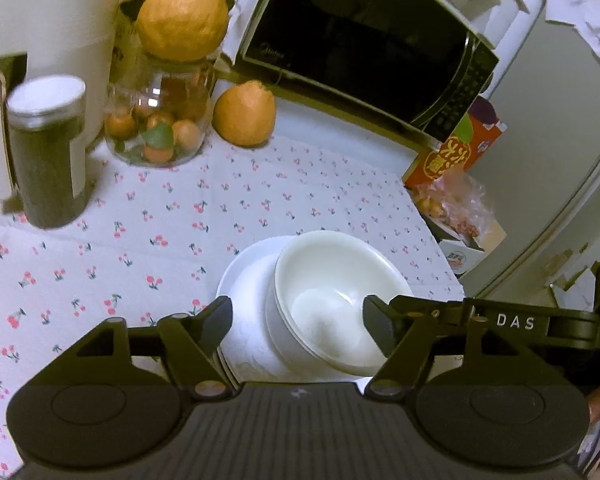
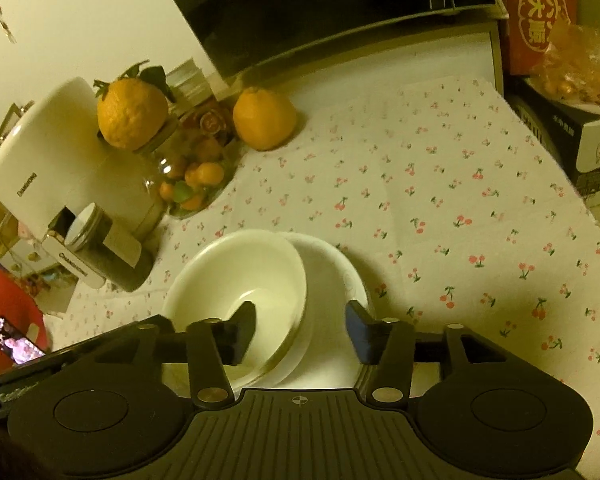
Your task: Organize plates and bowls
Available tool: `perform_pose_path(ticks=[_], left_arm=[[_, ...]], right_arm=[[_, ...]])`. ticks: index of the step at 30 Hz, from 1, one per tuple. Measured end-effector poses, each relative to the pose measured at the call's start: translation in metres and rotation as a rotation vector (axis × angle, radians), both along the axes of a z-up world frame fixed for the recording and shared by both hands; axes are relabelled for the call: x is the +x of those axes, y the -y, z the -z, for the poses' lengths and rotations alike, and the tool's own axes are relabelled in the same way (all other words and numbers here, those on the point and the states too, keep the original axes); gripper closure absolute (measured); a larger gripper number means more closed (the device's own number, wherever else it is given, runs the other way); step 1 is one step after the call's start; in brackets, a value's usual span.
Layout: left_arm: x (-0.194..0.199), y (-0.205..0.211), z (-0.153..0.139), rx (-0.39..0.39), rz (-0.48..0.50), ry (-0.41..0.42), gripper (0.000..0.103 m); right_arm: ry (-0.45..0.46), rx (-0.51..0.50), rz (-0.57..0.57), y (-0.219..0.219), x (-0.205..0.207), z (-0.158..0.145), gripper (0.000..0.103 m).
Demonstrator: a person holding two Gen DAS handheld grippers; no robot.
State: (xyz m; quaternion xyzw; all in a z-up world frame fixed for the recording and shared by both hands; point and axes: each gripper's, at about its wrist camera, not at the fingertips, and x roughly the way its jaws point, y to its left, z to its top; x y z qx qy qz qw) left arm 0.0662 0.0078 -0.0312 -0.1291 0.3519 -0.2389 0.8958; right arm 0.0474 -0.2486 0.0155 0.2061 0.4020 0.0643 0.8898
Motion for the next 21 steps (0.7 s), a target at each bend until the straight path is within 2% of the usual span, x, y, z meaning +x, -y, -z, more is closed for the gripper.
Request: perform_pose_path(ticks=[4, 6, 13, 21], left_arm=[[-0.010, -0.002, -0.007, 0.042, -0.040, 0.010, 0.014], [-0.014, -0.002, -0.011, 0.083, -0.067, 0.012, 0.009], [-0.034, 0.000, -0.017, 0.171, -0.116, 0.004, 0.001], [-0.057, 0.000, -0.019, 0.239, -0.162, 0.013, 0.001]], right_arm=[[0.043, -0.046, 0.002, -0.002, -0.009, -0.009, 0.028], [0.062, -0.061, 0.004, -0.004, -0.015, -0.016, 0.021], [0.050, -0.112, 0.034, -0.006, -0.034, -0.033, 0.011], [0.052, -0.180, 0.038, -0.014, -0.071, -0.036, 0.002]])
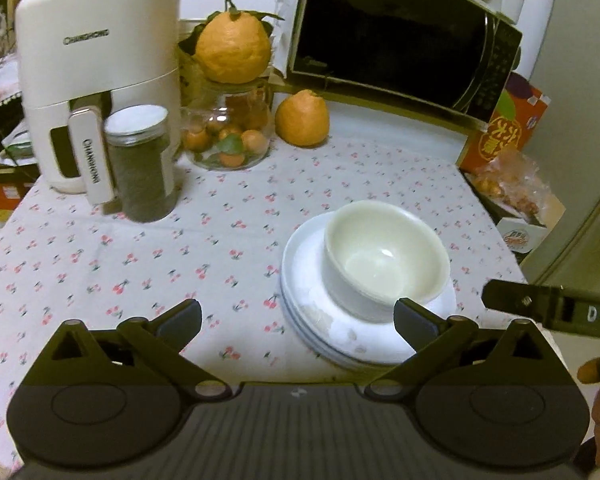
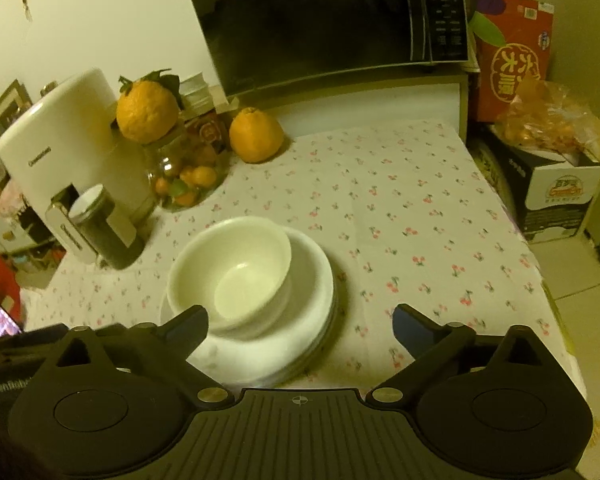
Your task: Organize plates and bowls
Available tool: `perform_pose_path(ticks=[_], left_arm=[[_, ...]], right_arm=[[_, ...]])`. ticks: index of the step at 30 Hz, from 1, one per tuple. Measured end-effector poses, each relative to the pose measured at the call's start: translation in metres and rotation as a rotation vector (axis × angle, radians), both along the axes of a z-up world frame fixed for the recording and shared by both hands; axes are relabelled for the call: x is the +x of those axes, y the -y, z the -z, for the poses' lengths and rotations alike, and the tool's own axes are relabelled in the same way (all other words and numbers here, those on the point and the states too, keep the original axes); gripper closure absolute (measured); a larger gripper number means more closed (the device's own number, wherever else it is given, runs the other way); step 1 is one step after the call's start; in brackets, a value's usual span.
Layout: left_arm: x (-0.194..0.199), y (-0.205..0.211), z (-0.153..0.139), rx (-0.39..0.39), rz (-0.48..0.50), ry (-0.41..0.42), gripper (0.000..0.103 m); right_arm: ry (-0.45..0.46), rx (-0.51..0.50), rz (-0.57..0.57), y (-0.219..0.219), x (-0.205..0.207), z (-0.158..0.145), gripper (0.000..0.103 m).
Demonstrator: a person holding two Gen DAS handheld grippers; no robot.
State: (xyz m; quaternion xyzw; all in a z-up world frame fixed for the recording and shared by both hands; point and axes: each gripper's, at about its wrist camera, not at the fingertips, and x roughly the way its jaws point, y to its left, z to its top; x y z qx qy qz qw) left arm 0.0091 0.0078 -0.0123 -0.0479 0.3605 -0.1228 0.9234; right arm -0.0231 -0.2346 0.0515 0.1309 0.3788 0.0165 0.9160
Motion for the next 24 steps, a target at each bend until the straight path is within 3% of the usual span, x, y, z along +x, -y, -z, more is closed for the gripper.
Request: perform_pose_path(ticks=[9, 24], left_arm=[[-0.009, 0.002, 0.019, 0.067, -0.048, -0.062, 0.001], [-0.011, 0.010, 0.031, 0.186, -0.078, -0.085, 0.001]], right_arm=[[-0.051, -0.079, 0.004, -0.018, -0.022, 0.026, 0.001], [-0.080, -0.180, -0.012, -0.036, -0.016, 0.045, 0.001]])
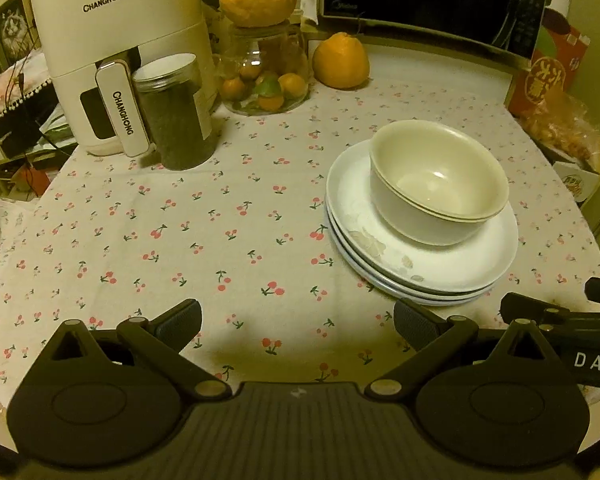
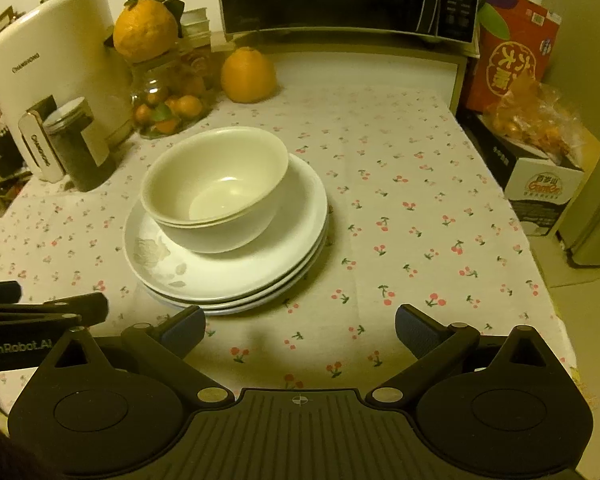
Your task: Organize plates and bowls
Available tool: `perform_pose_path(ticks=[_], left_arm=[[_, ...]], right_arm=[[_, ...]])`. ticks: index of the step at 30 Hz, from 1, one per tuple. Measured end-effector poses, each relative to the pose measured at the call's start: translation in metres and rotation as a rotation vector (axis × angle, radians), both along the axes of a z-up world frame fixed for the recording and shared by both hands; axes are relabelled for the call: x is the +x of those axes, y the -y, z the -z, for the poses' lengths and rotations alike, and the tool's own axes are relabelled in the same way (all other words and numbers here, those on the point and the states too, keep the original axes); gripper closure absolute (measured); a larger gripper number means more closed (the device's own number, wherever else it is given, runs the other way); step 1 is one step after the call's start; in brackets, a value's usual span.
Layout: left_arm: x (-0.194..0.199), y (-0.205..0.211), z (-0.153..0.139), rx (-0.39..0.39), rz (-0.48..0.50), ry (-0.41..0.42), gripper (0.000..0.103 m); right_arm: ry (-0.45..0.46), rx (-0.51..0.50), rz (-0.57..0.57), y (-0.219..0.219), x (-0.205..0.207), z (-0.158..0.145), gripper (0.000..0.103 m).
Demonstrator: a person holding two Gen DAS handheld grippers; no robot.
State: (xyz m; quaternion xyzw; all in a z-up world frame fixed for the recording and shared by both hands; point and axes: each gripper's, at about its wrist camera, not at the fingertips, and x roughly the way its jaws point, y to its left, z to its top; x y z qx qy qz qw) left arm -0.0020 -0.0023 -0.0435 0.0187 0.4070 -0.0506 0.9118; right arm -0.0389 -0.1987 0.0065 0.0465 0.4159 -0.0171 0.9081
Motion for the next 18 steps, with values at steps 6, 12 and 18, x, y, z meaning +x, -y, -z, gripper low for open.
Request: perform_pose_path(ticks=[6, 12, 18], left_arm=[[-0.0006, 0.0005, -0.0006, 0.020, -0.014, 0.006, 0.001], [-0.0001, 0.0010, 0.0003, 0.031, -0.021, 0.004, 0.001], [-0.0001, 0.0018, 0.0009, 0.035, -0.019, 0.001, 0.000]], right_arm=[[-0.002, -0.012, 0.004, 0.0004, 0.0001, 0.0014, 0.001], [-0.001, -0.024, 0.008, 0.0000, 0.0002, 0.0017, 0.001], [0.000, -0.031, 0.005, 0.0002, 0.0002, 0.0015, 0.001]])
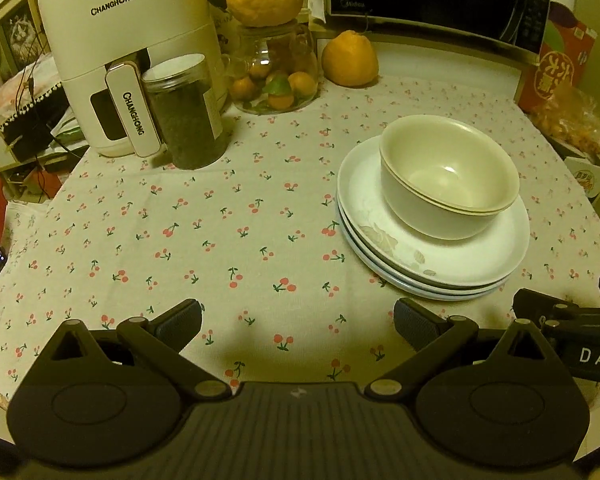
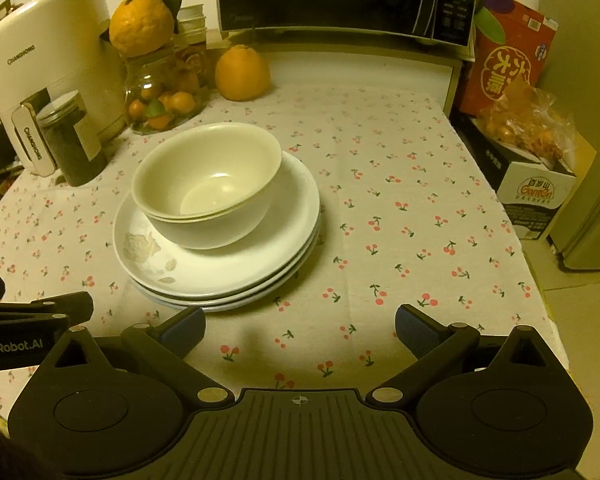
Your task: Organize plates and bowls
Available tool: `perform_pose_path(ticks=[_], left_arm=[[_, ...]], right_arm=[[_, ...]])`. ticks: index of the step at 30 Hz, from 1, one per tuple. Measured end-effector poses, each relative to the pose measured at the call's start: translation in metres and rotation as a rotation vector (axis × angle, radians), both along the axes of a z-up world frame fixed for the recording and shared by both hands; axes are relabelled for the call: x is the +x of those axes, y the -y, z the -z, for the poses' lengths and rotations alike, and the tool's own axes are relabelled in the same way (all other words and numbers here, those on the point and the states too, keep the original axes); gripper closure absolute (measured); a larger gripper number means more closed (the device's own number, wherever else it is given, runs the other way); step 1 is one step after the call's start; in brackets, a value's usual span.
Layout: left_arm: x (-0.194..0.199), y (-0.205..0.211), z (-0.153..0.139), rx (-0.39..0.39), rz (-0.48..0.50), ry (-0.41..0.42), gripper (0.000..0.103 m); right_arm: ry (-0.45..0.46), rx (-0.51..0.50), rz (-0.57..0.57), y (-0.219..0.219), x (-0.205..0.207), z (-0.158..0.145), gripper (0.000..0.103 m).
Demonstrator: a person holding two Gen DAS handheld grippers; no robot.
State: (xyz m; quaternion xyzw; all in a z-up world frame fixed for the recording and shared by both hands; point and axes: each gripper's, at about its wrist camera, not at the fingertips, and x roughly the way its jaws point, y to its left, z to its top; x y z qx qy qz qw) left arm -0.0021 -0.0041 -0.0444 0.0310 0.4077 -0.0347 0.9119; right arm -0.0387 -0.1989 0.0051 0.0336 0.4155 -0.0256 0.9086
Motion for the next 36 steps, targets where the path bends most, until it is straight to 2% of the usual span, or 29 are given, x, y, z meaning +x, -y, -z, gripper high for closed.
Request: perform_pose_path(ticks=[36], left_arm=[[0.0008, 0.0001, 0.0040, -0.029, 0.023, -0.036, 0.001]], right_arm=[[-0.011, -0.014, 0.006, 0.0013, 0.0003, 0.0038, 0.001]])
